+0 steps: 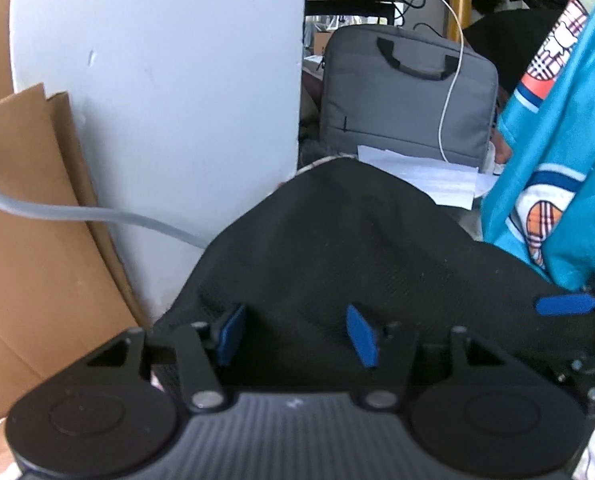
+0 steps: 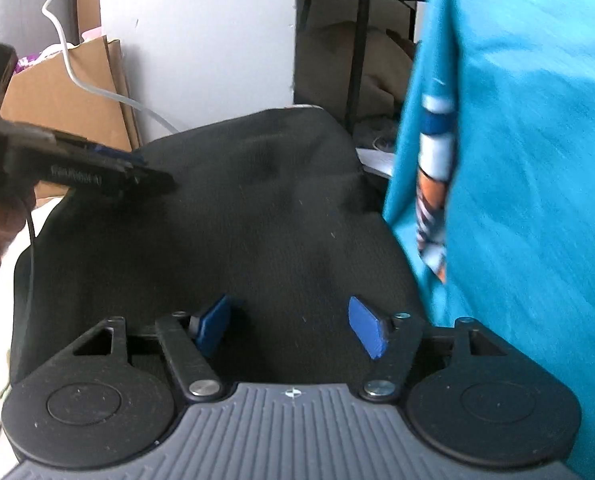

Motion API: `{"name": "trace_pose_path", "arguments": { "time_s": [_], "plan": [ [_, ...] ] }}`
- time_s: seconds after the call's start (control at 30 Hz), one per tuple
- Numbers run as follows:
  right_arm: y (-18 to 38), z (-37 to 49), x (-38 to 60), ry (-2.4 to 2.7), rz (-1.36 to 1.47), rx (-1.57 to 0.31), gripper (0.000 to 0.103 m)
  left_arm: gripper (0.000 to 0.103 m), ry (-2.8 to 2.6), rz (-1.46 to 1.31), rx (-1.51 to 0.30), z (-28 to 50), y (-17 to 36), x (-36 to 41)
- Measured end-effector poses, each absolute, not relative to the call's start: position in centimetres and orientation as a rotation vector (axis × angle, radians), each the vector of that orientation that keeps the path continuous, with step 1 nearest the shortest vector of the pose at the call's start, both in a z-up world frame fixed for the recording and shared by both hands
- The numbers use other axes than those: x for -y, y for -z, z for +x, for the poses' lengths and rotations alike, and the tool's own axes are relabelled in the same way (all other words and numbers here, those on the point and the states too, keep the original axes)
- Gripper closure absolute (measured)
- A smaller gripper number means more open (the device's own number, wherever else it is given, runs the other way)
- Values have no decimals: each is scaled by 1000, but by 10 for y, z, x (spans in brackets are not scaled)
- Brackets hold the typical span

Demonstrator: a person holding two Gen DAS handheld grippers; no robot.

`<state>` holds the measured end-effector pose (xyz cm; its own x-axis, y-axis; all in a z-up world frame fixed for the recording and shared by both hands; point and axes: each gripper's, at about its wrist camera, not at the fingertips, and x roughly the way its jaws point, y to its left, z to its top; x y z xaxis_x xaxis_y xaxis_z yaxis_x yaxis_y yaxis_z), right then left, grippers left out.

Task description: Fold clothes

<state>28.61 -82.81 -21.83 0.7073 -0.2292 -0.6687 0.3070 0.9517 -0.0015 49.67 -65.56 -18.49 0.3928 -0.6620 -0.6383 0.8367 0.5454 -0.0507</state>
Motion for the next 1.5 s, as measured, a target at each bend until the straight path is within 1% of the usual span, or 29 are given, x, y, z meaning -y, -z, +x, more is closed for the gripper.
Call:
{"name": "trace_pose_path", "arguments": {
  "time_s": [0.1,0.2,0.27,0.3,0.43,0.63,0.9,1.0,1.07,1.17,1.37,1.5],
  "plan": [
    [221,270,834,287,145,-732,30,48,964,301,-675,496,181,650],
    [221,256,832,282,145,-764,30,48,933,341,-678,491,176,645],
    [218,247,830,290,156,-797,30,48,914,352,-695,488,166,638],
    [217,243,828,292,165,-818,30,51,905,357,-703,487,161,634],
    [205,225,819,270,197,-857,30,51,882,343,-730,481,134,605],
    [168,194,809,261,293,-823,30,51,862,376,-764,468,81,563],
    [112,167,788,280,298,-784,29,51,884,472,-772,432,1,517],
    [93,160,774,276,299,-777,27,51,860,473,-794,416,-17,499],
    [82,157,766,270,304,-772,23,51,839,455,-803,404,-28,485],
    [68,154,754,256,315,-775,20,51,792,415,-809,382,-47,460],
    [40,139,723,214,313,-799,19,51,698,391,-848,351,-79,415],
    [21,124,701,212,300,-799,18,50,672,310,-855,332,-89,380]
  ]
}}
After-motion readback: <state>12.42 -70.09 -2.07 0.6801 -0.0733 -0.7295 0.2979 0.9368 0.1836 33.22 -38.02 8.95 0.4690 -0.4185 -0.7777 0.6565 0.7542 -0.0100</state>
